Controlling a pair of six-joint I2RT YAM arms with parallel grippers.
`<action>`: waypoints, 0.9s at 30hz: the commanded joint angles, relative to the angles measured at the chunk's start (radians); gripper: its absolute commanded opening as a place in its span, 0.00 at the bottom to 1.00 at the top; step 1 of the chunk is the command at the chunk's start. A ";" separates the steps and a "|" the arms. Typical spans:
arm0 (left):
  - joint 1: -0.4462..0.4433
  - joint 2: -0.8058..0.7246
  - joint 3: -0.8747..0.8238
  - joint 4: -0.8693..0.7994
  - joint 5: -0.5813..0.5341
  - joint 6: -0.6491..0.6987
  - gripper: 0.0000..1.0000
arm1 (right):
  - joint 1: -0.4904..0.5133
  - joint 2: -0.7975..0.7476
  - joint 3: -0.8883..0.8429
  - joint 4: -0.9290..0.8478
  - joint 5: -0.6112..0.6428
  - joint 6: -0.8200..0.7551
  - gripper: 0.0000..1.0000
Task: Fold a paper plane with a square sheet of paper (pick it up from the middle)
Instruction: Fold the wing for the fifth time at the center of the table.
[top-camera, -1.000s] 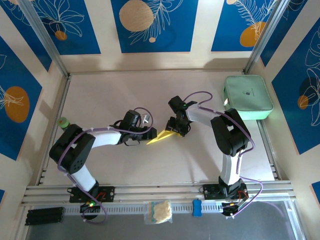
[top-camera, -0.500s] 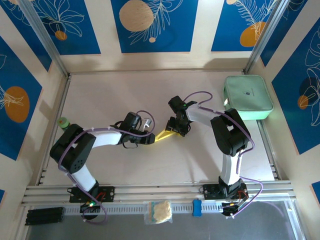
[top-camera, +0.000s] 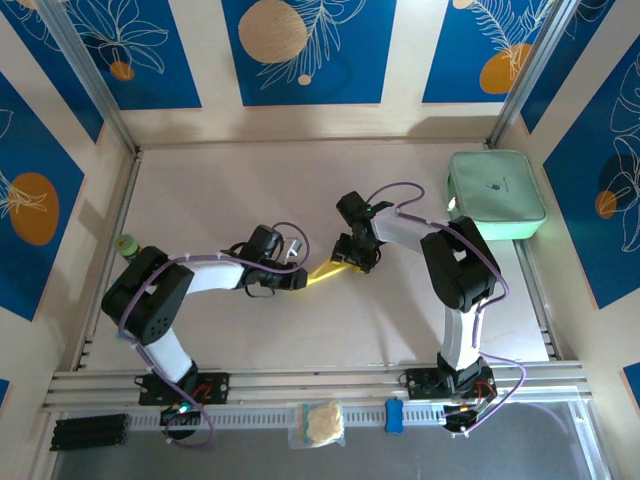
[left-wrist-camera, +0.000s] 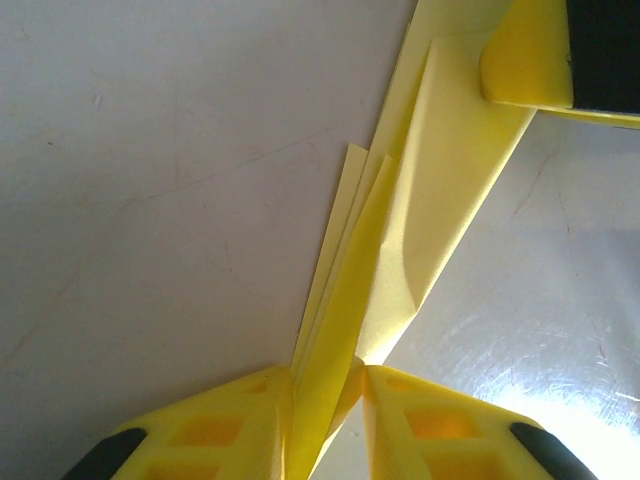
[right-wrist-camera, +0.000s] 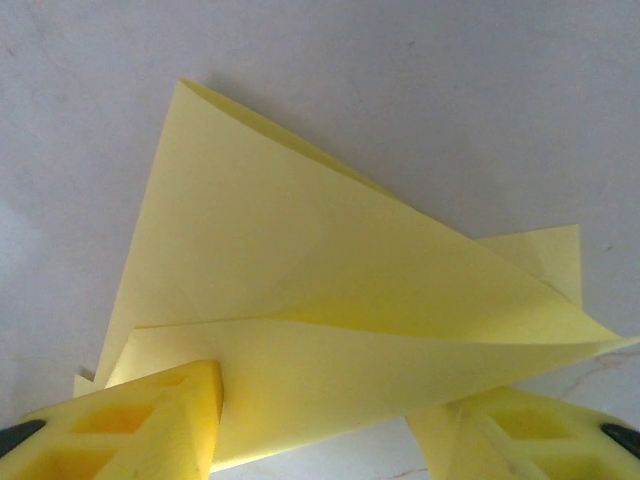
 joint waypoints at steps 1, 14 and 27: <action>-0.009 0.018 0.002 -0.002 0.024 -0.049 0.25 | 0.012 0.130 -0.045 0.076 0.021 -0.030 0.56; -0.031 -0.020 -0.040 0.027 0.000 -0.187 0.28 | 0.017 0.169 -0.003 0.041 0.044 -0.049 0.60; -0.031 -0.152 0.025 -0.062 -0.080 -0.123 0.35 | 0.016 0.189 0.004 0.026 0.050 -0.051 0.63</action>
